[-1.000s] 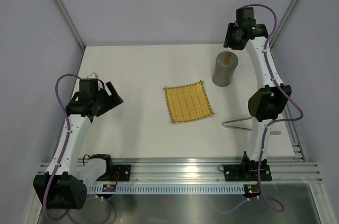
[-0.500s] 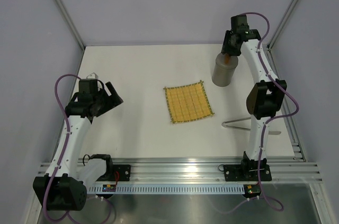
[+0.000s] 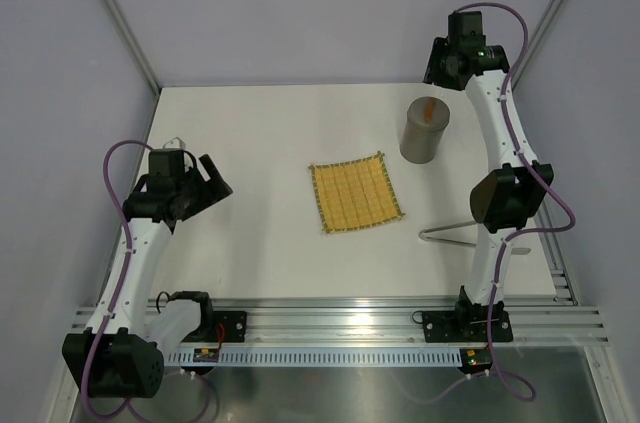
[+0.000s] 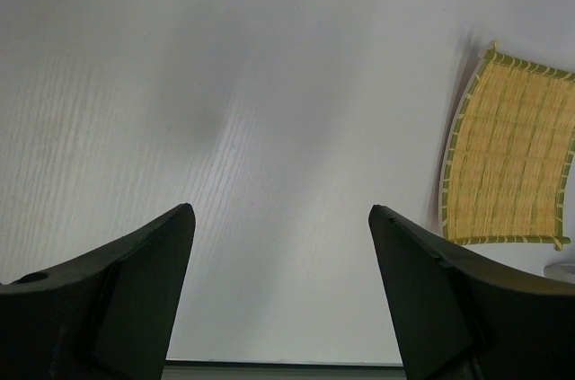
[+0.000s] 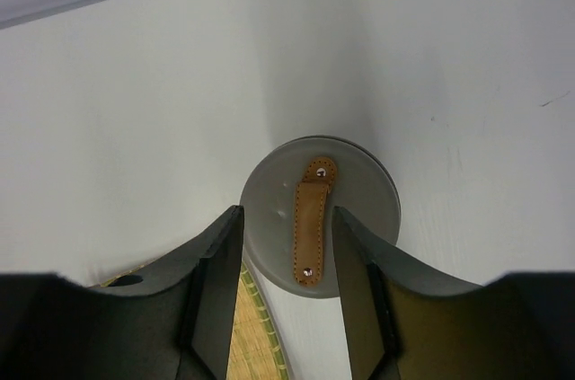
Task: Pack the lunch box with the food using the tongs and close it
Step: Close the box lid on the packing box.
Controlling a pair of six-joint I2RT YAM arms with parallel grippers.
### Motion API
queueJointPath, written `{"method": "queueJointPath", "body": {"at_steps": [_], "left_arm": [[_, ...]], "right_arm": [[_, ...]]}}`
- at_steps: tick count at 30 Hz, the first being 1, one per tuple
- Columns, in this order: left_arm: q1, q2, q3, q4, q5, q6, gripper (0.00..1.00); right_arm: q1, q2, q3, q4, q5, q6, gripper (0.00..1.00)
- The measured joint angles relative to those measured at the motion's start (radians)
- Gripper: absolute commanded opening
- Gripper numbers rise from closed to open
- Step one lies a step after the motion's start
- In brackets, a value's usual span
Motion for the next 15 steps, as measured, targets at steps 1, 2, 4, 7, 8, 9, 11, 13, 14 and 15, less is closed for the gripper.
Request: {"method": "queueJointPath", "body": {"at_steps": [1,2,4,7,8,9,11,13,14,15], "left_arm": [[0.0,0.0,0.0,0.0,0.0,0.0,0.82],[0.0,0.0,0.0,0.0,0.0,0.0,0.82],[0.0,0.0,0.0,0.0,0.0,0.0,0.82],[0.0,-0.005,0.0,-0.002,0.0,0.001,0.82],[0.0,-0.006,0.0,-0.003,0.0,0.001,0.82],[0.0,-0.006,0.0,-0.004,0.0,0.001,0.82],[0.0,-0.006,0.0,-0.004,0.0,0.003,0.82],[0.0,-0.006,0.0,-0.003,0.0,0.003,0.82],[0.0,-0.006,0.0,-0.003,0.0,0.003,0.82],[0.0,-0.006,0.0,-0.003,0.0,0.004,0.82]], "right_arm": [[0.0,0.0,0.006,0.001,0.0,0.0,0.51],[0.0,0.0,0.006,0.003,0.0,0.0,0.51],[0.0,0.005,-0.004,0.005,0.0,0.0,0.5],[0.0,0.023,-0.051,0.011,0.0,0.0,0.48],[0.0,0.037,-0.066,0.011,0.0,0.0,0.47],[0.0,0.056,-0.077,0.008,0.0,0.001,0.47],[0.0,0.09,-0.085,0.023,0.01,-0.004,0.45],[0.0,0.092,-0.084,0.035,0.008,-0.004,0.44],[0.0,0.092,-0.084,0.036,0.008,-0.004,0.45],[0.0,0.091,-0.084,0.036,0.008,-0.004,0.44]]}}
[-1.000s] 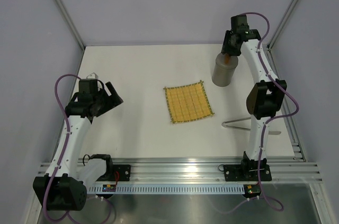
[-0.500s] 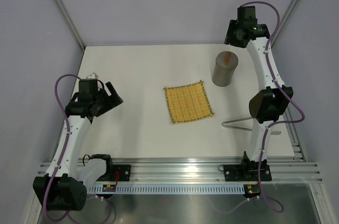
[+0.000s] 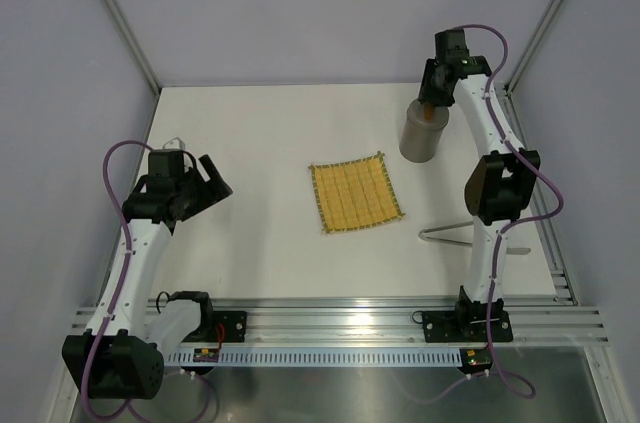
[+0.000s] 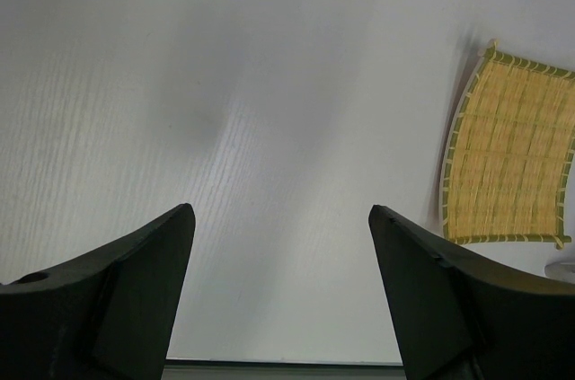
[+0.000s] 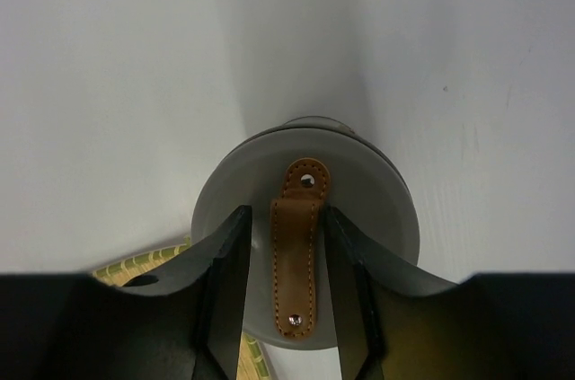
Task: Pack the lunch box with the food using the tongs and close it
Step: Close the box lid on the packing box.
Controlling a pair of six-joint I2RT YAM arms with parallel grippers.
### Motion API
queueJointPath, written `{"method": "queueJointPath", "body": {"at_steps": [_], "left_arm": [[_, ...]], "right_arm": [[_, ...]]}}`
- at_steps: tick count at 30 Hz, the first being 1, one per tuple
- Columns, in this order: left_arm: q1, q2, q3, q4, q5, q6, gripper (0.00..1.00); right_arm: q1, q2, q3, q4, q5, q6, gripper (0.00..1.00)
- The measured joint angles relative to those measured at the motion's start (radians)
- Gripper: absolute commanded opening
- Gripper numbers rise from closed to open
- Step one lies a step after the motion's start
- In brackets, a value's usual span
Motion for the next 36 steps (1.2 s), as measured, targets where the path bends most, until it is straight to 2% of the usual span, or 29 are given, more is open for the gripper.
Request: {"method": "queueJointPath", "body": {"at_steps": [6,11,16,22,24,36], "left_arm": [[0.0,0.0,-0.011,0.0,0.0,0.0,0.82],[0.0,0.0,-0.014,0.0,0.0,0.0,0.82],[0.0,-0.001,-0.015,0.0,0.001,0.0,0.82],[0.0,-0.013,-0.015,-0.001,0.0,0.0,0.82],[0.0,-0.018,-0.015,0.0,0.0,0.0,0.82],[0.0,-0.019,-0.015,-0.001,0.001,0.0,0.82]], "right_arm": [[0.0,-0.03,0.0,-0.05,-0.003,0.001,0.47],[0.0,-0.116,0.001,-0.065,0.0,0.0,0.48],[0.002,-0.174,-0.021,-0.047,0.001,0.0,0.45],[0.017,-0.089,-0.111,-0.039,-0.008,-0.004,0.48],[0.026,-0.067,-0.095,0.008,0.001,-0.014,0.48],[0.046,-0.091,-0.078,-0.056,0.019,-0.018,0.5]]}}
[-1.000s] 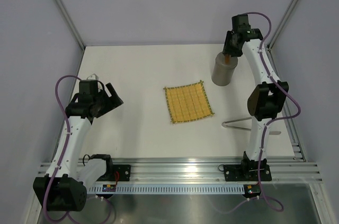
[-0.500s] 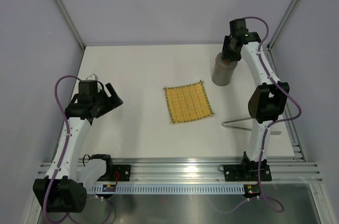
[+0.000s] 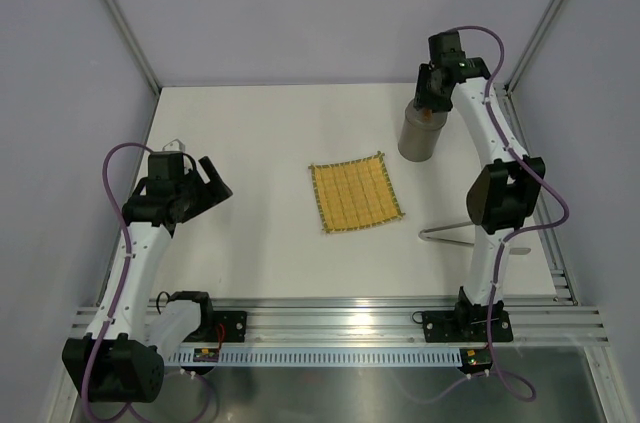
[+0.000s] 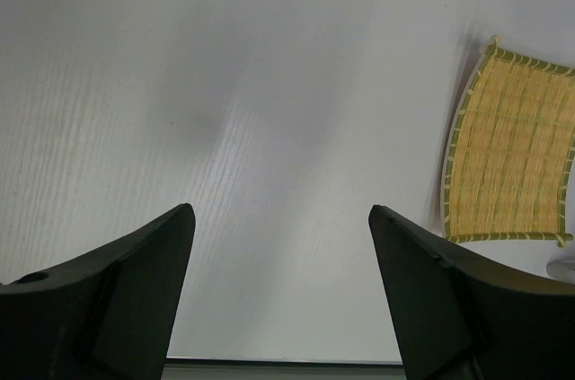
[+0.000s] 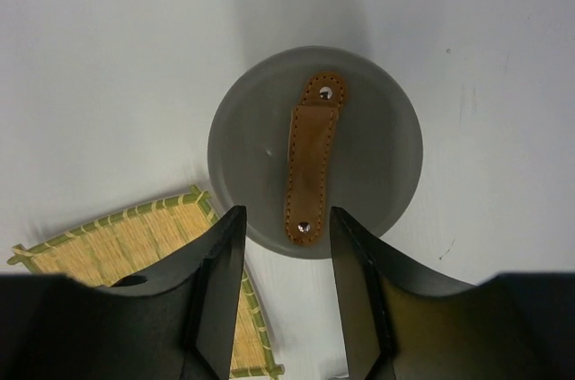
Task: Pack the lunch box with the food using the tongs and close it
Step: Close the box lid on the packing box.
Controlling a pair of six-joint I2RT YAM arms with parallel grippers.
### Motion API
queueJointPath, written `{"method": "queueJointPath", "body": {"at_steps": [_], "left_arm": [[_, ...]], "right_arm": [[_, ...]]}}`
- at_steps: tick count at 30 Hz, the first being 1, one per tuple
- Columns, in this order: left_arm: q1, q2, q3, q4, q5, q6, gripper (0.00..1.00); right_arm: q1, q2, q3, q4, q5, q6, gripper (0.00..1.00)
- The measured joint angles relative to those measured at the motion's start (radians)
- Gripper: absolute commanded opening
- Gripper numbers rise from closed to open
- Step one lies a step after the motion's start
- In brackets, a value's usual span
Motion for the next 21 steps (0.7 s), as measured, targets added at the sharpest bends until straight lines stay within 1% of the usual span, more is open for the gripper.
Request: {"method": "queueJointPath", "body": {"at_steps": [1,9,12,17,18,21], "left_arm": [[0.0,0.0,0.0,0.0,0.0,0.0,0.82],[0.0,-0.008,0.0,-0.002,0.0,0.0,0.82],[0.0,-0.016,0.0,-0.005,0.0,0.0,0.82],[0.0,-0.018,0.0,-0.007,0.0,0.001,0.82],[0.0,-0.018,0.0,-0.006,0.0,0.002,0.82],[0.0,-0.018,0.0,-0.007,0.0,0.003,0.82]], "right_arm": [[0.0,-0.009,0.005,-0.001,0.0,0.0,0.51],[0.002,-0.018,0.158,-0.016,0.008,0.0,0.51],[0.003,0.006,0.161,-0.014,0.01,0.0,0.5],[0.003,0.125,0.138,-0.009,0.02,-0.003,0.49],[0.005,0.127,0.138,0.022,0.029,-0.002,0.49],[0.006,0.122,0.124,0.041,0.025,-0.001,0.49]]}}
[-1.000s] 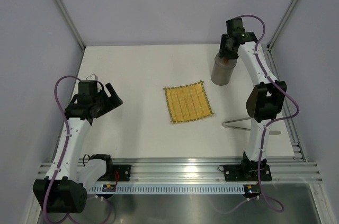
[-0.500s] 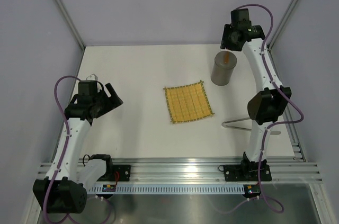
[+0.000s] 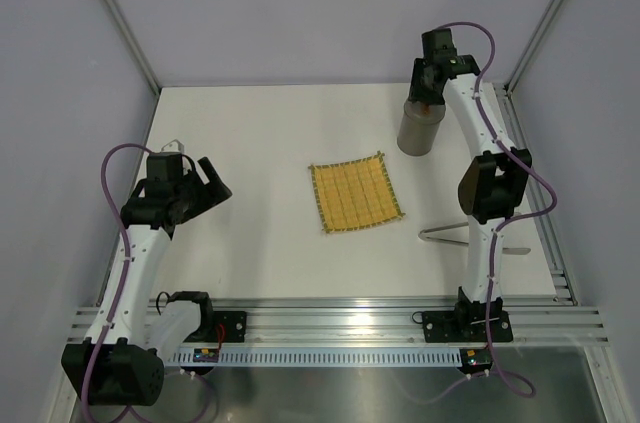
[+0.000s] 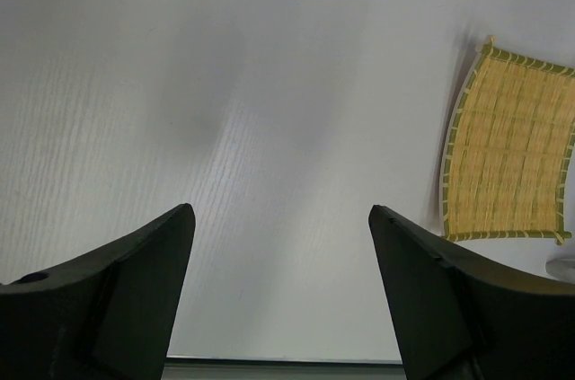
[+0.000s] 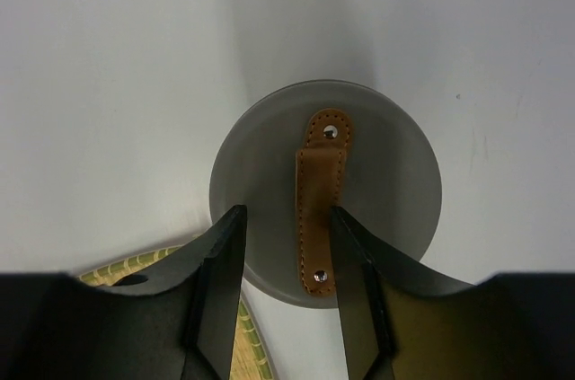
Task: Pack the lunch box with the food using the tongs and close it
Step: Close the box lid on the packing box, then reset both arms
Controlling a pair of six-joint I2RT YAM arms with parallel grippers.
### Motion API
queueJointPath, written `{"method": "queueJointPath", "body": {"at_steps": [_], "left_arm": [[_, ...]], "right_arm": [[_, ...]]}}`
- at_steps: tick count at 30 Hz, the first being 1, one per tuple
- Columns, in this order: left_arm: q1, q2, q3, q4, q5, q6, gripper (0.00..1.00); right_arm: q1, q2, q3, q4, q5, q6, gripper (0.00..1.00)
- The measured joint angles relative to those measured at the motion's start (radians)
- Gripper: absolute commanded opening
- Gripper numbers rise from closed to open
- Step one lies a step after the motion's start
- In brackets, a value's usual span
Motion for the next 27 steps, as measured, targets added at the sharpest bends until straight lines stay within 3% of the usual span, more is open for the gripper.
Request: {"method": "queueJointPath", "body": {"at_steps": [9,16,22,24,27], "left_arm": [[0.0,0.0,0.0,0.0,0.0,0.004,0.82],[0.001,0.0,0.0,0.0,0.003,0.005,0.82],[0.001,-0.002,0.0,0.0,0.003,0.005,0.82],[0.001,-0.006,0.0,0.0,0.003,0.005,0.82],[0.001,-0.015,-0.001,0.0,0.004,0.005,0.82]], "right_arm": [[0.0,-0.061,-0.009,-0.059,-0.004,0.002,0.49],[0.0,-0.26,-0.091,-0.035,0.003,0.005,0.52],[0.0,-0.365,-0.149,0.016,0.032,0.016,0.59],[0.0,-0.379,-0.183,0.029,0.033,0.027,0.69],[0.001,-0.402,-0.269,0.053,0.024,0.041,0.74]]}}
